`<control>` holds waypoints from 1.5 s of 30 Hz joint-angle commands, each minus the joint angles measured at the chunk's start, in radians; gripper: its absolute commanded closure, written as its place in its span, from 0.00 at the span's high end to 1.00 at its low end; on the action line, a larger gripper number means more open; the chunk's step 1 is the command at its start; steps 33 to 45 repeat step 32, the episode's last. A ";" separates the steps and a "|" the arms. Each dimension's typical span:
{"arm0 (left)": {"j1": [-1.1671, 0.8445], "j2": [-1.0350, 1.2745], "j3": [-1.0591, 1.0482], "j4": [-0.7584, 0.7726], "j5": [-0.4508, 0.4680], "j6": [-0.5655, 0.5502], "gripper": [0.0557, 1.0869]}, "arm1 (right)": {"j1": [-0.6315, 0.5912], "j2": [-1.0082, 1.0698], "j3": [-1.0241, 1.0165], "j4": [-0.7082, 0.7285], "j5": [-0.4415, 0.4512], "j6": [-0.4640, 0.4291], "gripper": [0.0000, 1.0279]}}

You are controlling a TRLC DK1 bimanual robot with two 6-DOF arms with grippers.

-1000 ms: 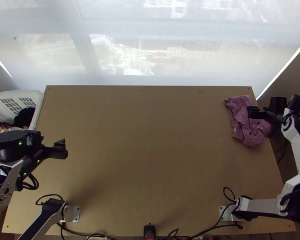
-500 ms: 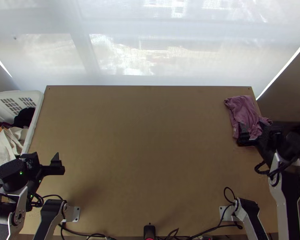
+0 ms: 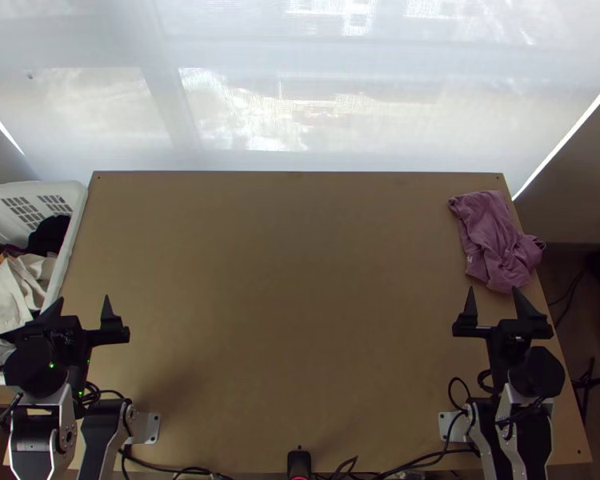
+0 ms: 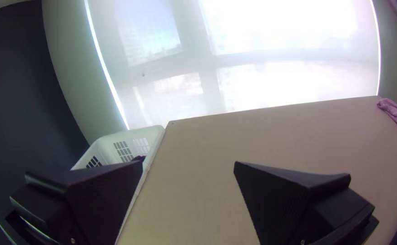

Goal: Fold the t-shirt

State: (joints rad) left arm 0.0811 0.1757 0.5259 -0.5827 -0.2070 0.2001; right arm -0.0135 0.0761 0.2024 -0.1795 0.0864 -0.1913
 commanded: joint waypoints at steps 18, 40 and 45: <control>0.089 -0.179 -0.273 0.047 0.012 -0.065 0.95 | 0.018 -0.078 -0.107 -0.038 0.036 0.202 0.95; 0.109 -0.179 -0.273 0.047 0.014 -0.065 0.95 | 0.020 -0.079 -0.107 -0.038 0.036 0.202 0.95; 0.109 -0.179 -0.273 0.047 0.014 -0.065 0.95 | 0.020 -0.079 -0.107 -0.038 0.036 0.202 0.95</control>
